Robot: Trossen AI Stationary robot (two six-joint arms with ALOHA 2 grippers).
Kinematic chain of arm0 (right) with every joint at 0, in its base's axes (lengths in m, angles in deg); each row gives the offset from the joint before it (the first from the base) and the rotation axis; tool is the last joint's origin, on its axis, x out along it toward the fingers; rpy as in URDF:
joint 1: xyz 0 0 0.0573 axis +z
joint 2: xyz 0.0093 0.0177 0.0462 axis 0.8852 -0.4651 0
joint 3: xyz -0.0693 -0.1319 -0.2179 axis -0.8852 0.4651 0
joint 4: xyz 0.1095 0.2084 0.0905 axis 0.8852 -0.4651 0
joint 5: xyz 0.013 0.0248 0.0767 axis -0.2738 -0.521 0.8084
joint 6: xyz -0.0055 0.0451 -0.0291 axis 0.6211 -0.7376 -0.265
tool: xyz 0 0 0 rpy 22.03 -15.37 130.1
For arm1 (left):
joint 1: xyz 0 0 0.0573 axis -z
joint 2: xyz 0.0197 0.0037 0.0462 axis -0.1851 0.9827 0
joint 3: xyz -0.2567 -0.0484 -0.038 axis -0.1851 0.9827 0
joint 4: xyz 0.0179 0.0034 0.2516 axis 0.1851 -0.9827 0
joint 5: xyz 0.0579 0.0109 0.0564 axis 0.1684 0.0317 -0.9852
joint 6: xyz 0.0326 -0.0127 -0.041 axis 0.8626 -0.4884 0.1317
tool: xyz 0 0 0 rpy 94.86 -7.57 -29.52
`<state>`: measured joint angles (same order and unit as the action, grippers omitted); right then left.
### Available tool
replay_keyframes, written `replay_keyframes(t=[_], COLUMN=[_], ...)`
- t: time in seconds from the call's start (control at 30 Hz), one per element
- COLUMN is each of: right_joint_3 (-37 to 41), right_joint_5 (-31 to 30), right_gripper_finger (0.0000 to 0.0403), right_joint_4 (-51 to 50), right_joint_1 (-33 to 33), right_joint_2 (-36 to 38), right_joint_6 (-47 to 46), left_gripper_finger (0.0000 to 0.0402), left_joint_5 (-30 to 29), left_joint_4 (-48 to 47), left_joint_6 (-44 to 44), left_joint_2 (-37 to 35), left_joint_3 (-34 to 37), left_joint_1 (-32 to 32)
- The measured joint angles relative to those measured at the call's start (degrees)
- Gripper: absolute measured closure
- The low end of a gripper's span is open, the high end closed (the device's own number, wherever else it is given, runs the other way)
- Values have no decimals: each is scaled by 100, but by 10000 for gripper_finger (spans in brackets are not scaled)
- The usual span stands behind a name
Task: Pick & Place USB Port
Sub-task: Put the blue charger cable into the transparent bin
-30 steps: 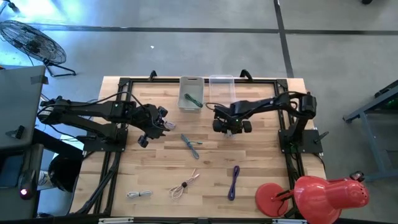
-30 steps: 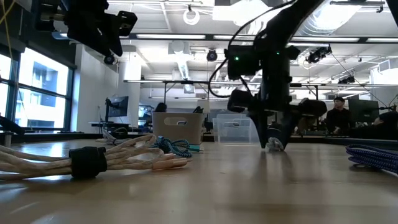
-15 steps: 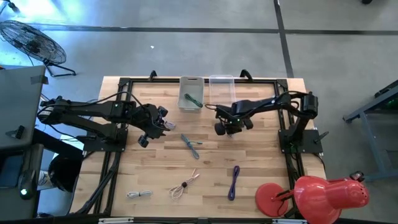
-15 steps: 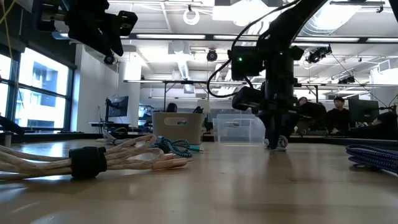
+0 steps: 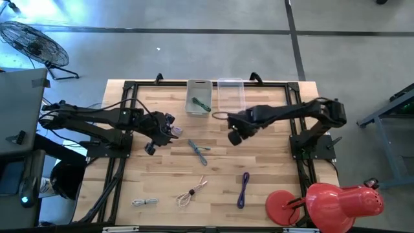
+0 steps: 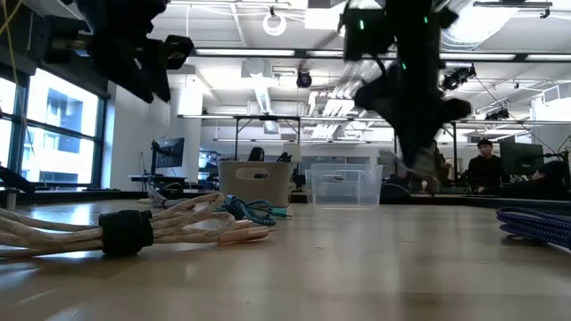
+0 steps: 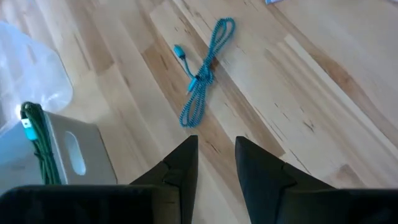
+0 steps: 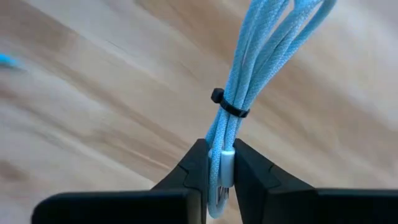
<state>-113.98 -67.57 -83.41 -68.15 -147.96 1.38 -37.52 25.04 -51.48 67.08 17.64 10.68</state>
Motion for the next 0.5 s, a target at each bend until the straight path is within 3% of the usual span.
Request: replay_keyframes(t=[0.23, 0.5], right_joint_3=[-908, -1207], right_joint_5=[-1337, -1402], right_gripper_finger=[364, 364], right_joint_4=[156, 663], right_joint_1=[-226, -1265], right_joint_2=[183, 198], right_joint_6=[1190, 2437], left_gripper_finger=[299, 299], left_joint_5=[2, 15], left_joint_4=[1263, 1975], left_joint_6=[-101, -451], left_joint_2=[-1, -2], left_joint_3=[193, 193], left_joint_1=[0, 2])
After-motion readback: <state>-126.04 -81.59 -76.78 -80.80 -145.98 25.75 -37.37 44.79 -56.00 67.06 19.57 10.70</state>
